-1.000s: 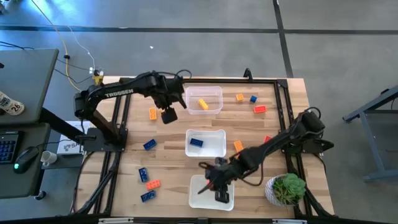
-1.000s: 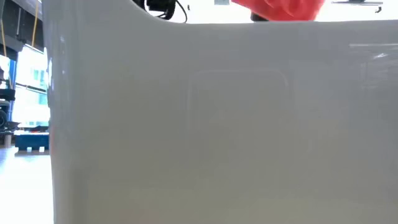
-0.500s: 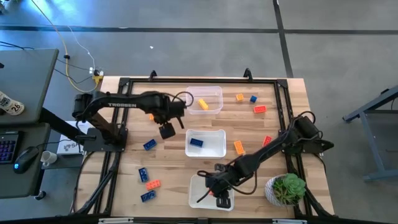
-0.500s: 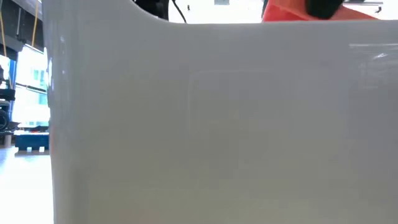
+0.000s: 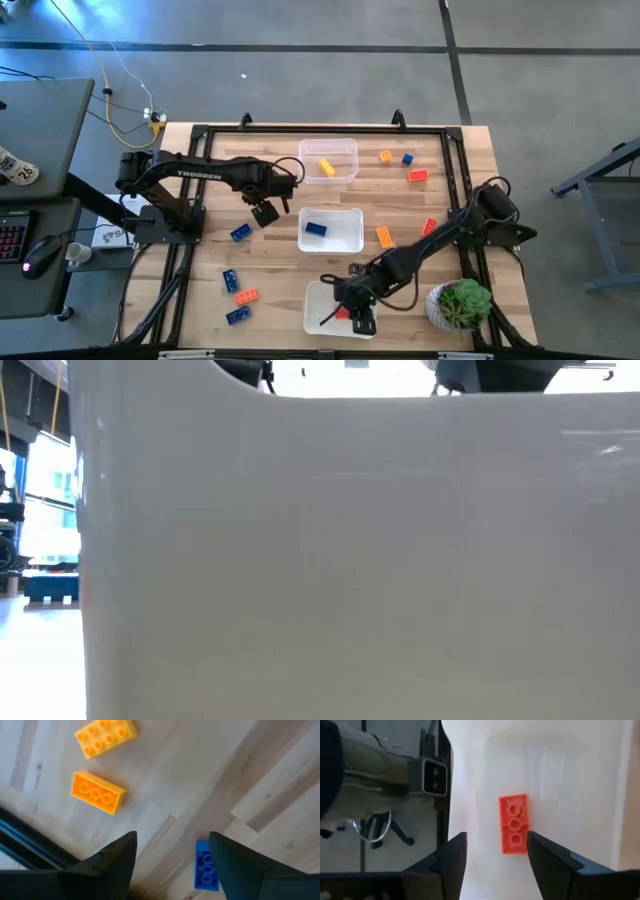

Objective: Sort & place blocks by color
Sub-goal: Put the yellow game piece into the transparent bin

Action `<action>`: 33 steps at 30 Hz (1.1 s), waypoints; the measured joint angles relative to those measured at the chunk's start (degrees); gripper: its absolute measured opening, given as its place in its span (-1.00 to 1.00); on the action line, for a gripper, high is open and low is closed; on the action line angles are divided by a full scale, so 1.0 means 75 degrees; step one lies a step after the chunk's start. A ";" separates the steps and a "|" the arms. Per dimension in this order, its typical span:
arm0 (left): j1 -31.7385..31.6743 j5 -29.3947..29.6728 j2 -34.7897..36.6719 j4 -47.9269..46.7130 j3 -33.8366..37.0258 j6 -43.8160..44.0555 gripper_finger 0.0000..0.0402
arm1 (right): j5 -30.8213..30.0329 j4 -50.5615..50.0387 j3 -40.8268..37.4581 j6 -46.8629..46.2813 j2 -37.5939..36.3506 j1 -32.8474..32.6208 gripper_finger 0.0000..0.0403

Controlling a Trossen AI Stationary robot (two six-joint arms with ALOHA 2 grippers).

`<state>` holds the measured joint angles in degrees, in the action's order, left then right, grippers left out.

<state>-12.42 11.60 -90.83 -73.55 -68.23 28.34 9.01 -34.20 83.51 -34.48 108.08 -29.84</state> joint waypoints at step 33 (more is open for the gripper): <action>-0.3137 -0.0059 0.0003 0.0135 0.0000 0.0024 0.17 | -0.1475 -0.1885 0.0013 0.2673 -0.2293 0.4483 -0.04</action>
<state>-35.94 11.16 -90.80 -72.54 -68.23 28.52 -2.06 -48.34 83.61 -14.43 90.89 3.78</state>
